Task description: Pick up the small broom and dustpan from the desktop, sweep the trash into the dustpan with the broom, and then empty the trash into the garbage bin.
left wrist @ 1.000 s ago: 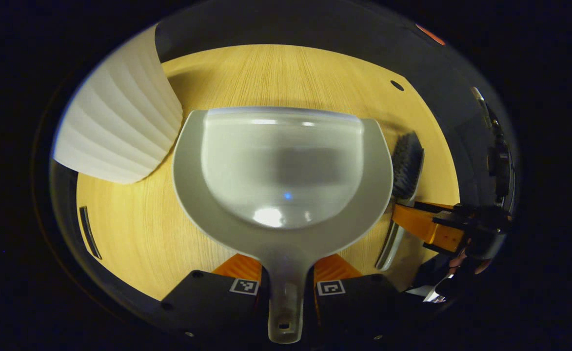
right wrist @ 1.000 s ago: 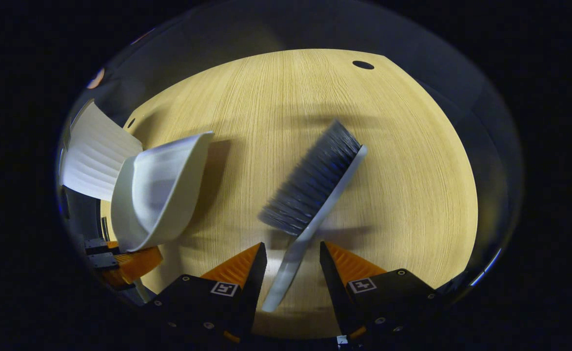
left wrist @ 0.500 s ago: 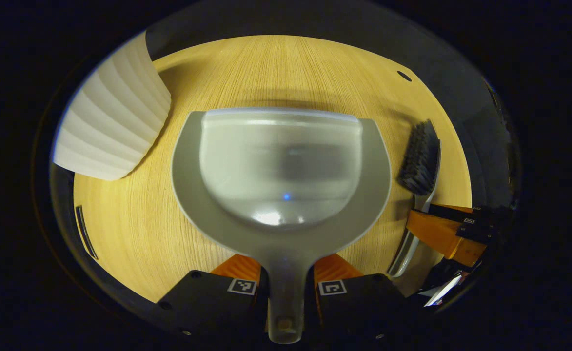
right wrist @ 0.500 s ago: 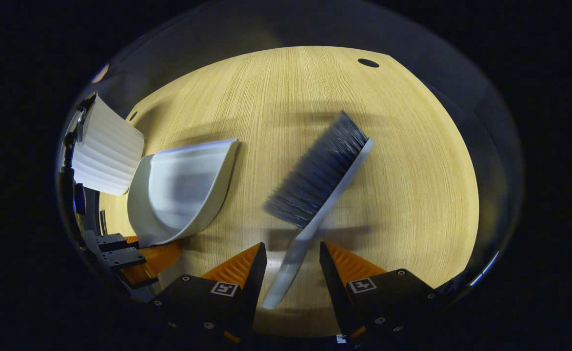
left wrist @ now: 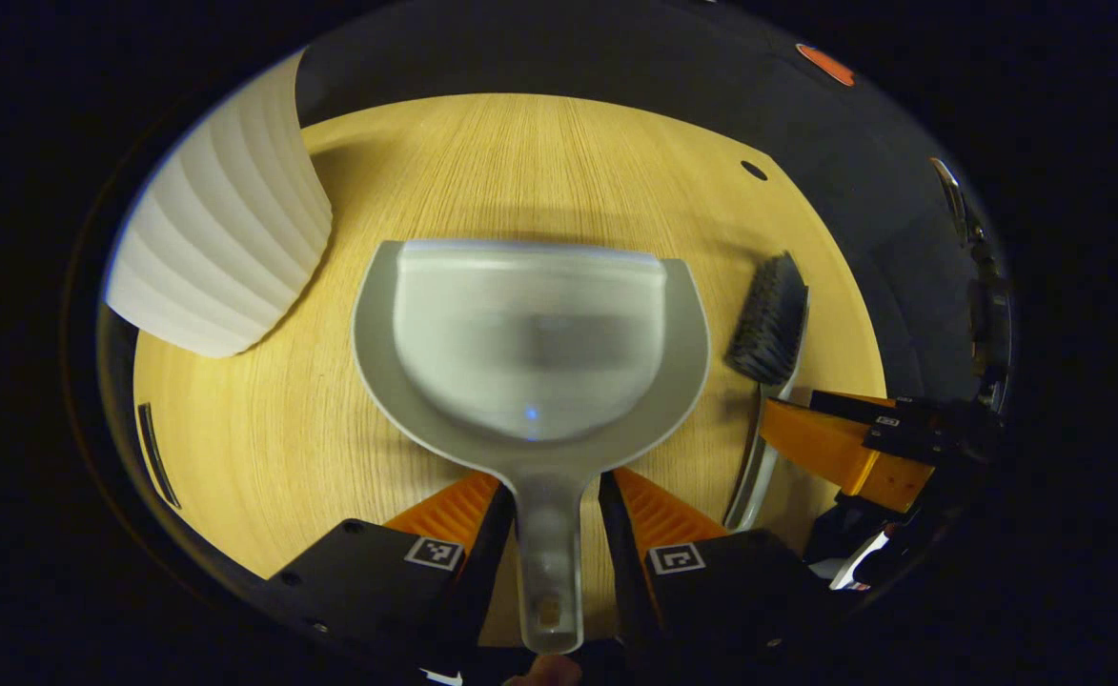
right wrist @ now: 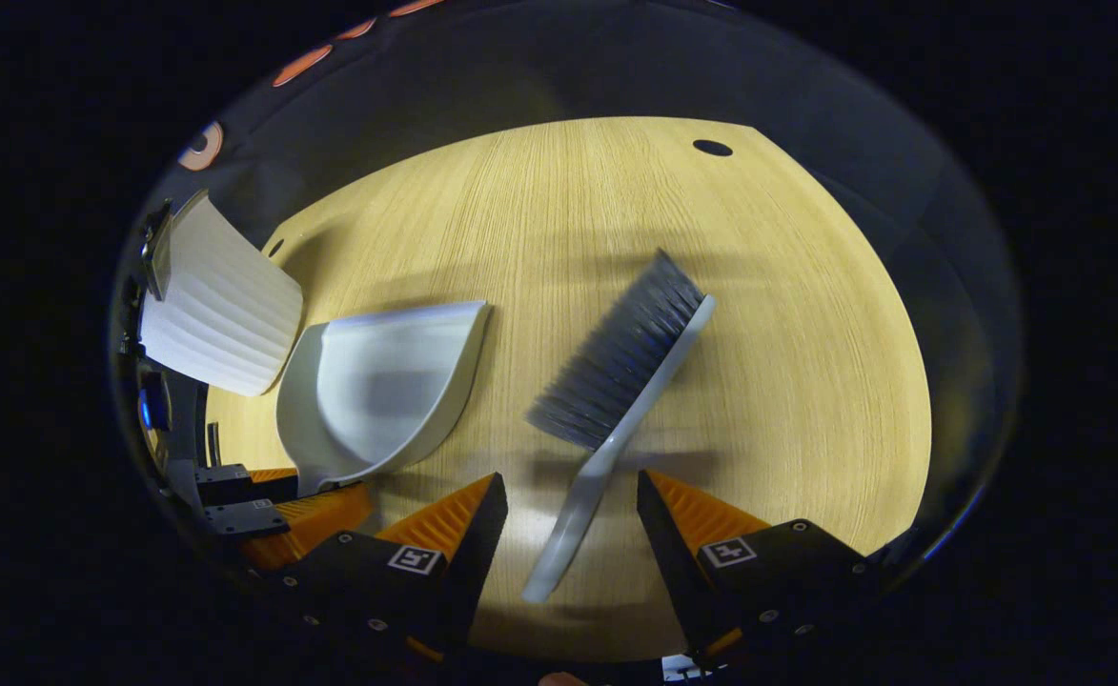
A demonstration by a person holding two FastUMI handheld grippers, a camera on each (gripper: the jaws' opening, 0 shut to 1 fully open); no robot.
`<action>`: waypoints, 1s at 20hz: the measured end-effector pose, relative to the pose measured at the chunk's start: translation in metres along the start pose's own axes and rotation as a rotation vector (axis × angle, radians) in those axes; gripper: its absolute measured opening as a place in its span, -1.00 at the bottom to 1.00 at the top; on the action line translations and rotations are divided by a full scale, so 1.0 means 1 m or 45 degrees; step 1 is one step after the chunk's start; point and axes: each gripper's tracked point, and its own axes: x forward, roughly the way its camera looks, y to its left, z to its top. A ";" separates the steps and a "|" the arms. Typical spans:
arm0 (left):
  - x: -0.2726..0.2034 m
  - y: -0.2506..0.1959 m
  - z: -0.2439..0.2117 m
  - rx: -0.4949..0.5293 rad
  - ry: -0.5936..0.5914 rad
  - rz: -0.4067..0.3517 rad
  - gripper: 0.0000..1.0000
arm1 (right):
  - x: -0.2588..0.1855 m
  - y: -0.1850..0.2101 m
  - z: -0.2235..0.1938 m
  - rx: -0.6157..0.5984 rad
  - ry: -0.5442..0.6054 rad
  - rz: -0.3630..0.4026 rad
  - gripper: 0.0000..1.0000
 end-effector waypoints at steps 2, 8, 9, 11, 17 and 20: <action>-0.005 0.000 0.007 -0.008 -0.053 -0.007 0.13 | -0.012 0.001 0.008 -0.001 -0.078 -0.007 0.74; -0.048 0.016 0.070 0.083 -0.439 0.089 0.64 | -0.067 0.009 0.046 -0.025 -0.362 0.003 0.89; -0.049 0.020 0.075 0.097 -0.518 0.112 0.64 | -0.081 0.009 0.056 -0.026 -0.432 0.005 0.91; -0.055 0.018 0.105 0.111 -0.718 0.149 0.64 | -0.105 0.011 0.083 -0.037 -0.600 0.009 0.92; -0.067 0.036 0.127 0.127 -1.089 0.142 0.62 | -0.183 0.022 0.132 -0.120 -1.033 0.006 0.90; -0.073 0.036 0.141 0.088 -1.285 0.110 0.61 | -0.232 0.024 0.152 -0.158 -1.237 -0.013 0.89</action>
